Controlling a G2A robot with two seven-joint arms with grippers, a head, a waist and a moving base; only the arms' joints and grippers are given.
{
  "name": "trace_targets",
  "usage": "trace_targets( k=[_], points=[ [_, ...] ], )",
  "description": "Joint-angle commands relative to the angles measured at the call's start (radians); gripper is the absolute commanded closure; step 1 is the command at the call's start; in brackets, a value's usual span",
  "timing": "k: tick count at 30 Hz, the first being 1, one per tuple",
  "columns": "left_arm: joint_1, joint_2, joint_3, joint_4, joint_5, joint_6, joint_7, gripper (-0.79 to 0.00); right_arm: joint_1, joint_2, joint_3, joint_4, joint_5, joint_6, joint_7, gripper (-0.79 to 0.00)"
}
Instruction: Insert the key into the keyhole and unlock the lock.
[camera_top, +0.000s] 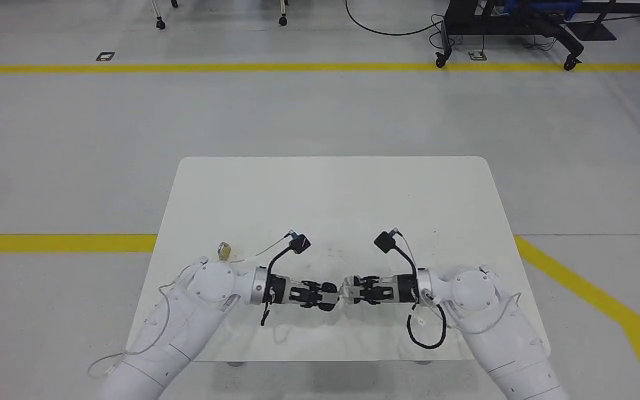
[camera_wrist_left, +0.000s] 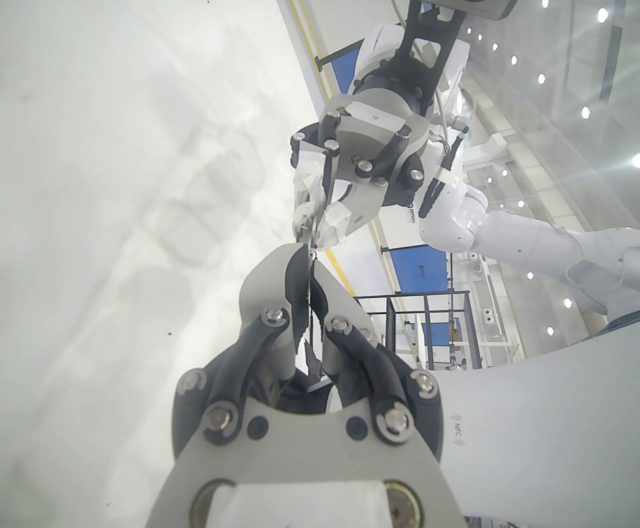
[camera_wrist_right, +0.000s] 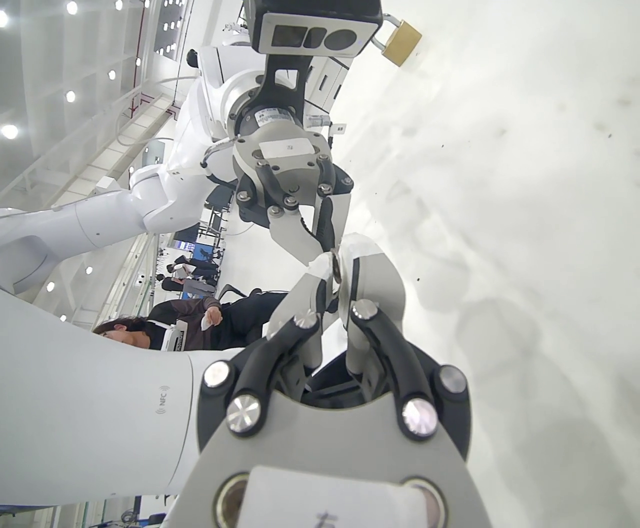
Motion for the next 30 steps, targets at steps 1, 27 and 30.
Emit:
trace_targets(
  k=[1, 27, 30],
  points=[
    [0.0, 0.001, 0.0, 0.0, 0.001, 0.0, 0.003, 0.0, 0.004, 0.001, -0.006, 0.003, -0.003, -0.001, 0.002, 0.0],
    [0.379, 0.141, -0.461, -0.576, 0.272, 0.065, 0.13, -0.785, -0.05, -0.006, 0.074, 0.013, -0.108, -0.129, -0.655, 0.0],
    [0.512, 0.164, -0.566, -0.777, 0.457, 0.18, 0.123, -0.785, -0.053, -0.006, 0.075, 0.012, -0.11, -0.13, -0.669, 0.0]
  ],
)
